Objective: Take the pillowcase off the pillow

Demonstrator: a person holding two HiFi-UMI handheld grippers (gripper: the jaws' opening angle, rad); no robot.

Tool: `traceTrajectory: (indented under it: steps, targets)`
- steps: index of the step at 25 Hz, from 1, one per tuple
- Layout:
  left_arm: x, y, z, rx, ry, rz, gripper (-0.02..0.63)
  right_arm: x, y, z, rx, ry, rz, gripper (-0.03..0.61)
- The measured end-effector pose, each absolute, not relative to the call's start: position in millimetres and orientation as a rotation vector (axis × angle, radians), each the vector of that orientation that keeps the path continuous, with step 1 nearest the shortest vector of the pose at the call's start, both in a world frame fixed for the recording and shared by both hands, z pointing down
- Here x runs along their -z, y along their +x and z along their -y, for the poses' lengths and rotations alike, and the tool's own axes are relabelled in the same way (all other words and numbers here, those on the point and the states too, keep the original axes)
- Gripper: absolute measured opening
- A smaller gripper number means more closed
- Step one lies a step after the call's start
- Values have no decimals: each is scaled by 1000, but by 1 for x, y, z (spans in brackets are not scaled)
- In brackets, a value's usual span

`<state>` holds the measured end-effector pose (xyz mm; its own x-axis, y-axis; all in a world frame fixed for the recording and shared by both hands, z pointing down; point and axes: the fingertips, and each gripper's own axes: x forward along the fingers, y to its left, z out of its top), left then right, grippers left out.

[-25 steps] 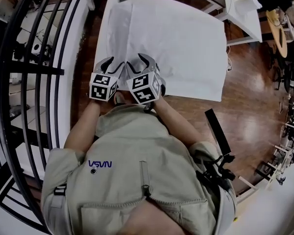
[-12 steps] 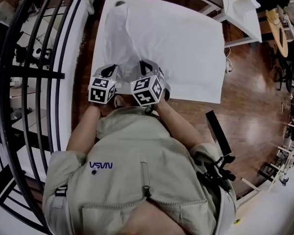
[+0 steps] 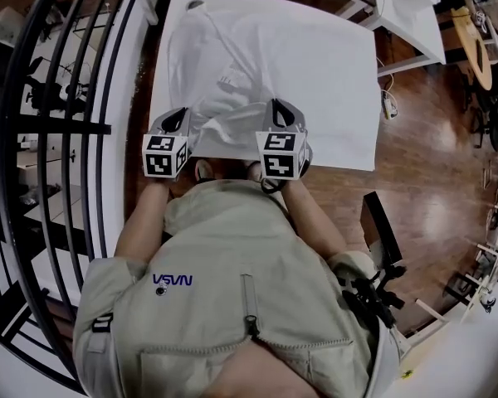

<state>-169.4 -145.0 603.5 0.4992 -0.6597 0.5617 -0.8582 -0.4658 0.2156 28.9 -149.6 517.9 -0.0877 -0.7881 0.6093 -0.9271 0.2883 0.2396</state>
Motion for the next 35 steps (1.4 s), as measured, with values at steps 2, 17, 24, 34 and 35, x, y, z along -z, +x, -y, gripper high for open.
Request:
traceTrajectory:
  steps: [2, 17, 24, 34, 35]
  targets:
    - [-604, -163, 140, -562, 2281, 1234, 6, -522, 43, 145, -327, 1574, 1892, 5]
    - [-609, -147, 134, -460, 2221, 1197, 6, -510, 12, 144, -242, 1372, 2039, 154]
    - [-595, -145, 132, -408, 2245, 1213, 6, -462, -92, 136, 30, 1085, 2299, 155]
    - [-590, -156, 133, -398, 2226, 1276, 6, -558, -107, 135, -78, 807, 2026, 306]
    - [-590, -157, 133, -397, 2225, 1274, 6, -563, -106, 135, -64, 803, 2004, 306]
